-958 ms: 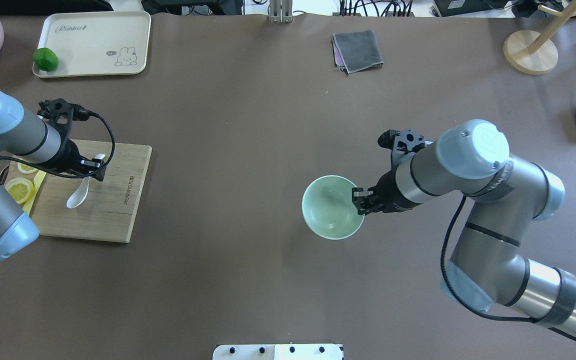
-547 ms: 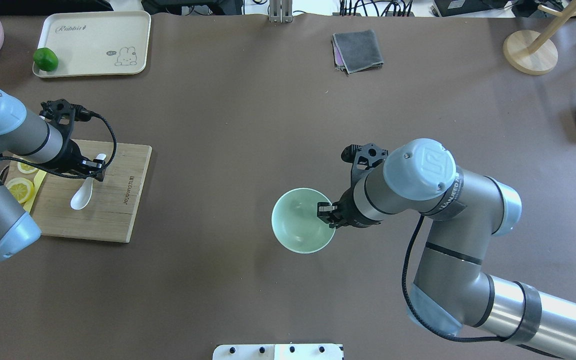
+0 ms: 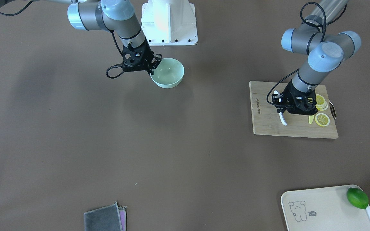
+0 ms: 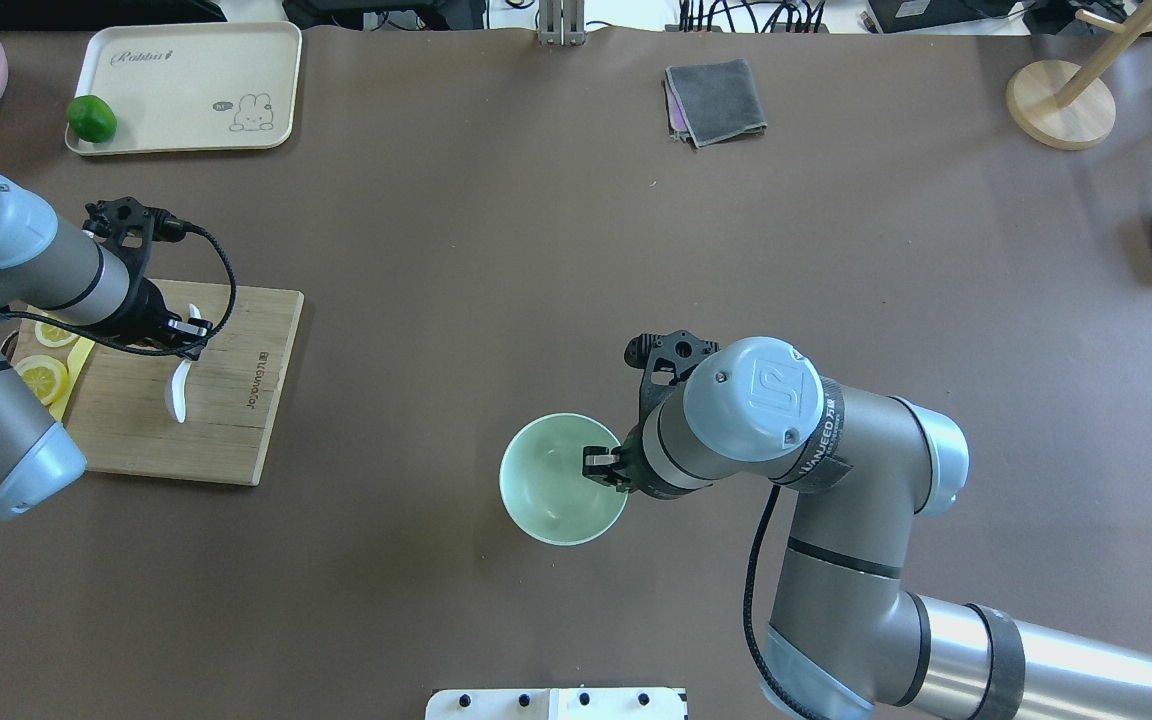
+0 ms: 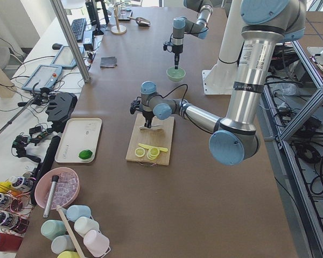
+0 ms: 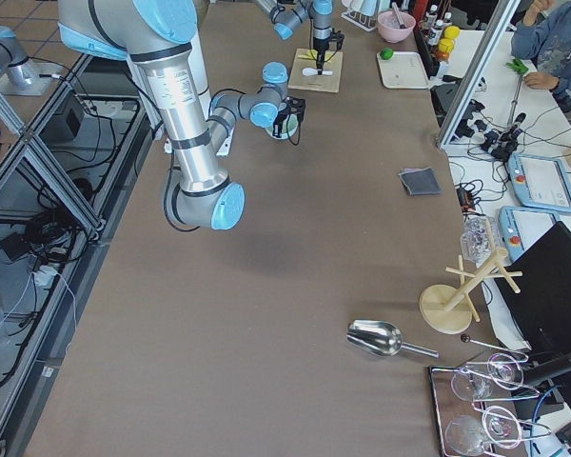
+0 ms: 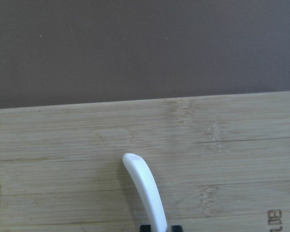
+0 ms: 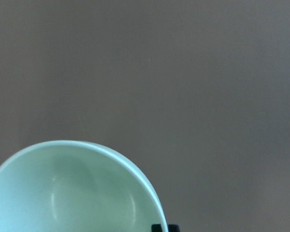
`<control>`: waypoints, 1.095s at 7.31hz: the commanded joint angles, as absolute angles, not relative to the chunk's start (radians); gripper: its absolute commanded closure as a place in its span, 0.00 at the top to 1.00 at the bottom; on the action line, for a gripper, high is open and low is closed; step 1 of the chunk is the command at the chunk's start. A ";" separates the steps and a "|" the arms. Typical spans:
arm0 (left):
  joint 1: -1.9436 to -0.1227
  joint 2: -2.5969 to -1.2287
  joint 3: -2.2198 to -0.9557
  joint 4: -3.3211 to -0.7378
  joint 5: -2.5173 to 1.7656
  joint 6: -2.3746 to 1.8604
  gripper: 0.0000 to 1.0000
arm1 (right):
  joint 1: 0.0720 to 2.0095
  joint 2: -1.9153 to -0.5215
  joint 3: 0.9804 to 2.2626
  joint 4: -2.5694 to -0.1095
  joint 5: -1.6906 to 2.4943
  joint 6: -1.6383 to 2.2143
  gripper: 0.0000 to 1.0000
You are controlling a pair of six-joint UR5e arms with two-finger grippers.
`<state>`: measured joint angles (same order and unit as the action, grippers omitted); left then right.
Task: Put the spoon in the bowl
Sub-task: 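Carry the spoon over the bowl with the left gripper while the right releases the bowl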
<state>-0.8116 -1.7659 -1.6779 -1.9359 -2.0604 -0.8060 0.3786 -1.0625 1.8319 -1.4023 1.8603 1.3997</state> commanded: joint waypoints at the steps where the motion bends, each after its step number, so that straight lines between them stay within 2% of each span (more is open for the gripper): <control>1: -0.813 -1.799 -1.736 -1.927 -2.069 -0.825 0.00 | 0.367 -1.046 1.815 -1.413 1.827 1.399 0.00; 2: -0.811 -1.825 -1.762 -1.928 -2.089 -0.857 0.00 | 0.365 -1.042 1.809 -1.411 1.824 1.401 0.87; 3: -0.789 -1.889 -1.767 -1.928 -2.091 -0.958 0.00 | 0.371 -1.042 1.822 -1.411 1.824 1.397 1.00; 4: -0.713 -1.958 -1.766 -1.928 -2.076 -1.060 0.00 | 0.406 -1.060 1.857 -1.413 1.838 1.394 1.00; 6: -0.556 -2.087 -1.773 -1.928 -1.940 -1.239 0.00 | 0.518 -1.202 1.971 -1.411 1.922 1.349 1.00; 8: -0.415 -2.181 -1.758 -1.927 -1.815 -1.314 0.00 | 0.660 -1.302 2.006 -1.411 2.037 1.196 1.00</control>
<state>-0.4969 -2.1173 -1.7666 -1.9278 -1.8920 -1.2610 0.5716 -1.2366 1.9818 -1.4115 1.9658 1.2835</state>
